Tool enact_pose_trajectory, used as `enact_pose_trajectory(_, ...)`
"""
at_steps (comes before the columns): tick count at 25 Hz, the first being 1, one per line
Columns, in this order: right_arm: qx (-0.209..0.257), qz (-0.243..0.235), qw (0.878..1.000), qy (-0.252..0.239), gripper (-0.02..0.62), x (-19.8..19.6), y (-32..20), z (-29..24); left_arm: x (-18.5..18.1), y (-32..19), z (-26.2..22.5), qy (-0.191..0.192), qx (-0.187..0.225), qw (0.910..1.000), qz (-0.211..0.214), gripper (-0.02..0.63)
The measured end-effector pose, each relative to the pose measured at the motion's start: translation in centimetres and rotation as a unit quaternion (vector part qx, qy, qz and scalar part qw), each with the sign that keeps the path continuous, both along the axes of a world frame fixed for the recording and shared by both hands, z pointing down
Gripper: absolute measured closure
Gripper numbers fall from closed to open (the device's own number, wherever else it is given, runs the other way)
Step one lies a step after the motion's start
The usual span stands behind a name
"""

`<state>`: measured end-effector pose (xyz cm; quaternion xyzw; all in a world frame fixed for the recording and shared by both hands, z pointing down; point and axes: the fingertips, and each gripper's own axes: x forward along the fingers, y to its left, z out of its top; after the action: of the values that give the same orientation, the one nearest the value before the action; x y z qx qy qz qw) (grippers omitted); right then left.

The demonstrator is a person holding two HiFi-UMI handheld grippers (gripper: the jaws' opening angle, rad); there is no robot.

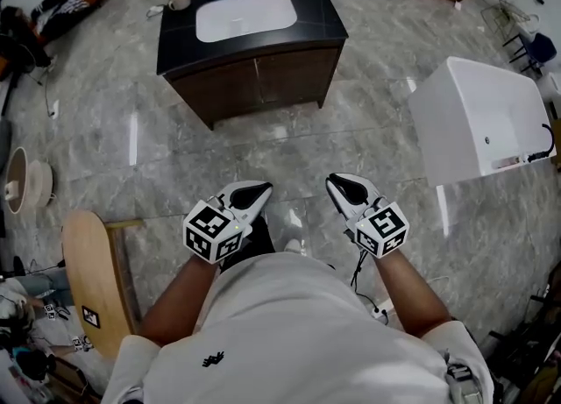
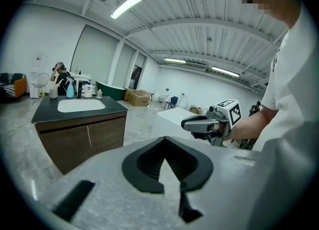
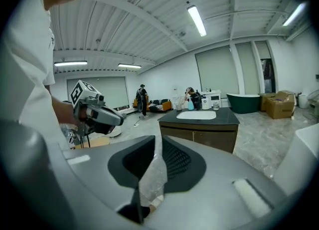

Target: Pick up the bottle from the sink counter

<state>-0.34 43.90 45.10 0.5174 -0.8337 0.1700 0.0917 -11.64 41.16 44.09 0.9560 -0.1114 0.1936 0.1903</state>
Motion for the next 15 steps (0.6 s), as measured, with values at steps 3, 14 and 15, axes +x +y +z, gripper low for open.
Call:
enact_pose_trajectory(3, 0.015, 0.032, 0.999, -0.003, 0.436, 1.4, -4.1, -0.5, 0.6, -3.9, -0.2, 0.003, 0.008, 0.9999, 0.008, 0.600)
enact_pose_trajectory(14, 0.018, 0.106, 0.994, 0.028, 0.242, 5.2, -21.2, -1.3, 1.0, -18.1, -1.7, 0.015, 0.010, 0.9986, 0.050, 0.600)
enact_pose_trajectory(15, 0.019, 0.110, 0.993, 0.030, 0.233, 5.4, -22.6, -1.4, 0.8, -19.3, -1.8, 0.017, 0.009, 0.9985, 0.051, 0.600)
